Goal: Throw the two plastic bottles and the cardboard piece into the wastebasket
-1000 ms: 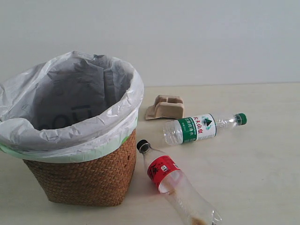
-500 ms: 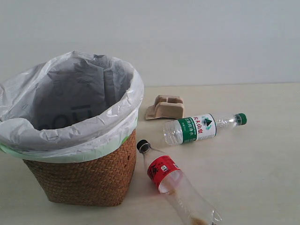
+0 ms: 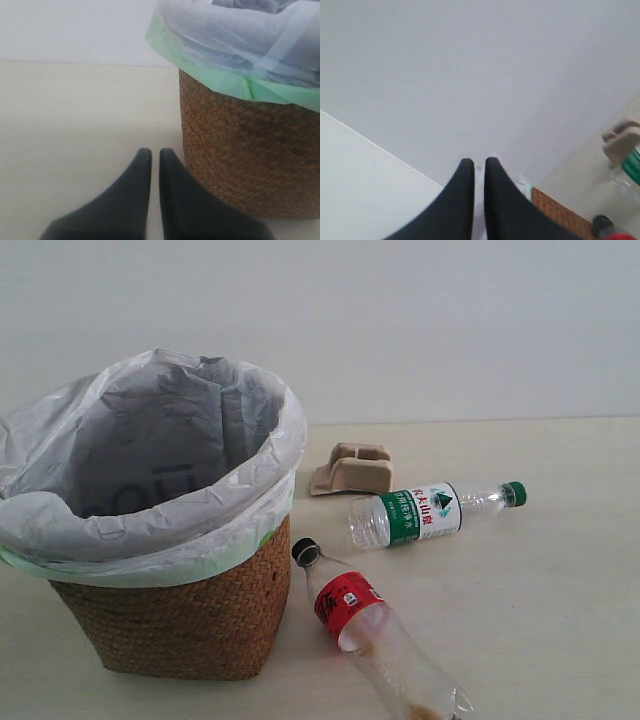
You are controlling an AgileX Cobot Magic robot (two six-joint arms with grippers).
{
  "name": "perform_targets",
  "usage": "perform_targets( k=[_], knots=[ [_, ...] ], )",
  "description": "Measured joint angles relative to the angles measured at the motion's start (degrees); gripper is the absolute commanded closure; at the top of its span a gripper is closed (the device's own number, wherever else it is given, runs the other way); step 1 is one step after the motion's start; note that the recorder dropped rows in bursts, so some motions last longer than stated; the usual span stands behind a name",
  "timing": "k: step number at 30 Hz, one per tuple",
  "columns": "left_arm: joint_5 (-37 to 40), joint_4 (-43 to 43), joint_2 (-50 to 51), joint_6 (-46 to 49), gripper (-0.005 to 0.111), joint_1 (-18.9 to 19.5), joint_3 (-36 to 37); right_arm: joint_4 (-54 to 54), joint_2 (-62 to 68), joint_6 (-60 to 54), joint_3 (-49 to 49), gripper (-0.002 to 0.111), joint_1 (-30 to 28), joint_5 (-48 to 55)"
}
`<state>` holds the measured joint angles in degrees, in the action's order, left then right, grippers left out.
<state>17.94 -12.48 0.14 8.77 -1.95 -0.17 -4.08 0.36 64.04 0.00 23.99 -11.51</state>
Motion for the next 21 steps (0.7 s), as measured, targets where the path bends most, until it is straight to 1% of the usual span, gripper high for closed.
perform_targets(
  k=[2, 5, 7, 11, 13, 16, 17, 19, 21],
  knots=[
    [0.00, 0.00, 0.00, 0.00, 0.101, 0.00, 0.00, -1.18, -0.09, -0.40, 0.00, 0.104, 0.00, -1.85],
    [0.00, 0.00, 0.00, 0.00, 0.101, 0.00, 0.00, -6.26, 1.02, -2.31, -3.34, 0.104, 0.00, 0.51],
    [0.00, 0.00, 0.00, 0.00, 0.101, 0.00, 0.00, -11.28, 4.29, -3.01, -6.98, 0.104, 0.00, 2.08],
    [0.00, 0.00, 0.00, 0.00, 0.101, 0.00, 0.00, -22.01, 16.08, -2.63, -15.20, 0.104, 0.64, 4.58],
    [0.00, 0.00, 0.00, 0.00, 0.101, 0.00, 0.00, -26.99, 22.53, -2.05, -19.05, 0.104, 2.65, 6.07],
    [0.00, 0.00, 0.00, 0.00, 0.101, 0.00, 0.00, -32.66, 33.79, -2.41, -24.50, 0.104, 7.74, 9.54],
    [0.00, 0.00, 0.00, 0.00, 0.101, 0.00, 0.00, -34.06, 38.95, -3.67, -27.26, 0.104, 10.28, 11.51],
    [0.00, 0.00, 0.00, 0.00, 0.101, 0.00, 0.00, -35.08, 45.89, -6.76, -31.44, 0.104, 14.15, 17.53],
    [0.00, 0.00, 0.00, 0.00, 0.101, 0.00, 0.00, -35.46, 54.61, -11.32, -37.21, 0.104, 18.05, 26.52]
  ],
)
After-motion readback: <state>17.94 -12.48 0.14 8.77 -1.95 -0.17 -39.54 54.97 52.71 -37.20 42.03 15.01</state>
